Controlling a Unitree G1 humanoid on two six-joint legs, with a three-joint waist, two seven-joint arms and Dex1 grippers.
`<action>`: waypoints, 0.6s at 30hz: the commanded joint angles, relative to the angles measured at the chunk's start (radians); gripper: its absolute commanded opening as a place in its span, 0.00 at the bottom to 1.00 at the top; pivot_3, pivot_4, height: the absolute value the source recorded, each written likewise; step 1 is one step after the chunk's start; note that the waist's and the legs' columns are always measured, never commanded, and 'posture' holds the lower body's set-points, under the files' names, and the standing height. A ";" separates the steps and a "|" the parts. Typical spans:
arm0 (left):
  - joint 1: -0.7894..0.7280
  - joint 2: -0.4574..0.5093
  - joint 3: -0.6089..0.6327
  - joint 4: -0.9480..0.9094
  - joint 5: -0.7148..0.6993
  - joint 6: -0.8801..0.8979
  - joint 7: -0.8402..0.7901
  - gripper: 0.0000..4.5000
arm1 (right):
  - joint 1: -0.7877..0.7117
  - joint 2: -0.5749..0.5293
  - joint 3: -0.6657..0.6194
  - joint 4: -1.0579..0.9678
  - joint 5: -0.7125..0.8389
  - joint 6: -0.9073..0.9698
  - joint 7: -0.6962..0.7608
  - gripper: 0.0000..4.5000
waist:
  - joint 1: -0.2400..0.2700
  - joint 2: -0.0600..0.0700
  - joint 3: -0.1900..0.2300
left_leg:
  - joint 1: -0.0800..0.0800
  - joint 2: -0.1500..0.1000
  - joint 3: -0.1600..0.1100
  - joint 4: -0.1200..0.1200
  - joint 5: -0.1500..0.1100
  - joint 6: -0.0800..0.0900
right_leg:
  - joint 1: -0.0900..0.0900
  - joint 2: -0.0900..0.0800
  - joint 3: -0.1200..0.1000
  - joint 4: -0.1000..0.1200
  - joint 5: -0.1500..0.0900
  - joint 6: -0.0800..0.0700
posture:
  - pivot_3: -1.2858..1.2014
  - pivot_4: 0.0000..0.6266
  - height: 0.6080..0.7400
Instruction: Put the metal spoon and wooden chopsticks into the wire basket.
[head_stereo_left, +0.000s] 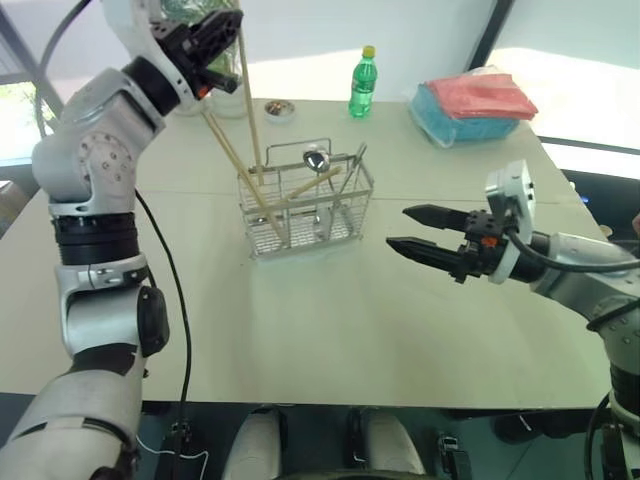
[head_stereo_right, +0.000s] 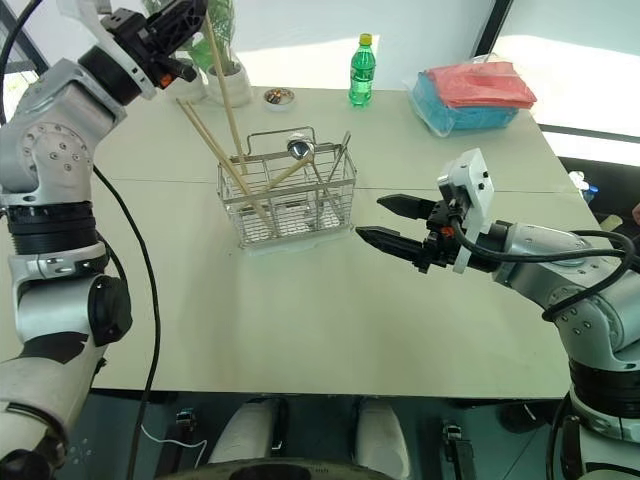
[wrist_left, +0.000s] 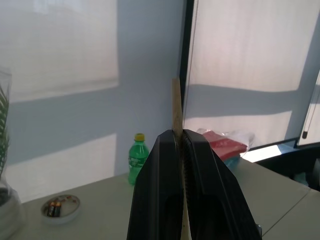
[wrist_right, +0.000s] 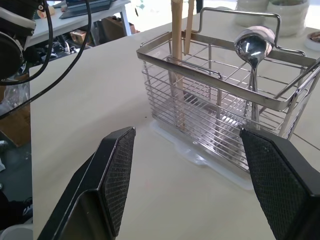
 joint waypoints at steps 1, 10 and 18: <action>0.042 -0.002 -0.020 -0.062 0.005 0.010 -0.010 0.01 | -0.019 -0.007 -0.026 -0.011 0.009 -0.010 0.003 0.77 | 0.000 0.000 0.000 | 0.000 0.000 0.000 0.000 0.000 0.000 | 0.000 0.000 0.000 0.000 0.000 0.000 | 0.52 0.24 0.83; 0.198 -0.083 -0.078 -0.165 0.008 0.038 0.018 0.01 | -0.034 -0.004 -0.019 -0.001 0.007 -0.011 0.010 0.77 | 0.001 0.000 0.000 | 0.000 0.000 0.000 0.000 0.000 0.000 | 0.000 0.000 0.000 0.000 0.000 0.000 | 0.52 0.24 0.83; 0.168 -0.063 -0.041 -0.200 -0.026 0.068 0.023 0.55 | -0.050 0.009 -0.002 0.011 -0.001 -0.014 0.006 0.77 | 0.000 0.000 0.000 | 0.000 0.000 0.000 0.000 0.000 0.000 | 0.000 0.000 0.000 0.000 0.000 0.000 | 0.52 0.24 0.83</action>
